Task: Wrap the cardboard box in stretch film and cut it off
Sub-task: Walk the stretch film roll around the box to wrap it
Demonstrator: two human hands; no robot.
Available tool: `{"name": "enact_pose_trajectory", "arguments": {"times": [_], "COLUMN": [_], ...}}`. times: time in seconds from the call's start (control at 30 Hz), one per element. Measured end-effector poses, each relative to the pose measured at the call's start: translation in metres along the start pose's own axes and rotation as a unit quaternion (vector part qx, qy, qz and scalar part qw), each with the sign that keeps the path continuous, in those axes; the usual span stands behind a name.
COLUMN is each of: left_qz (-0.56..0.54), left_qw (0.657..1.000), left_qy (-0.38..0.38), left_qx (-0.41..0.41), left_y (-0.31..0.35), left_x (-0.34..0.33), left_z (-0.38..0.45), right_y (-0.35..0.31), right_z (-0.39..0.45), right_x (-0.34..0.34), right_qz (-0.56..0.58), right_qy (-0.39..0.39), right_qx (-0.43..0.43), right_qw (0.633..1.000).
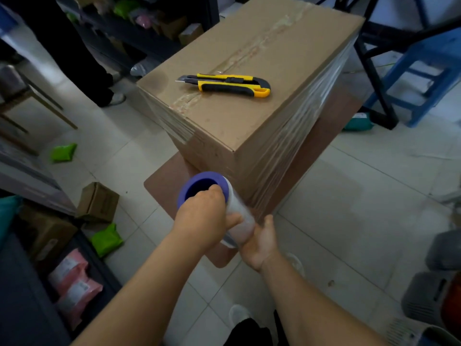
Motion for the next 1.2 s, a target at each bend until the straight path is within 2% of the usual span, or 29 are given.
{"name": "enact_pose_trajectory", "arguments": {"times": [0.23,0.53,0.8,1.2], "left_qz": [0.023,0.029,-0.003,0.025], "left_qw": [1.000,0.999,1.000,1.000], "left_qy": [-0.005,-0.001,-0.002,-0.012], "left_qx": [0.001,-0.016,-0.010,-0.008], "left_y": [-0.015,-0.020,-0.036,-0.057], "left_x": [-0.010,-0.022,-0.027,-0.020], "left_z": [0.007,0.019,0.029,0.047], "right_y": [0.014,0.018,0.021,0.027], "right_z": [0.016,0.031,0.041,0.062], "right_x": [-0.001,0.010,0.002,-0.021], "right_qz": [0.037,0.033,0.030,0.077], "right_qy": [0.014,0.060,0.078,0.072], "right_qx": [0.021,0.037,0.044,0.055], "right_qw": [0.999,0.997,0.996,0.993]}}
Point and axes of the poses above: each hand's wrist, its own z-axis towards the middle knuckle, its own x-axis out of the back of the hand, y = z × x, the point moved 9 cm from there along z, towards the middle knuckle, and after that the axes turned 2 degrees about z, right-handed, at the moved point
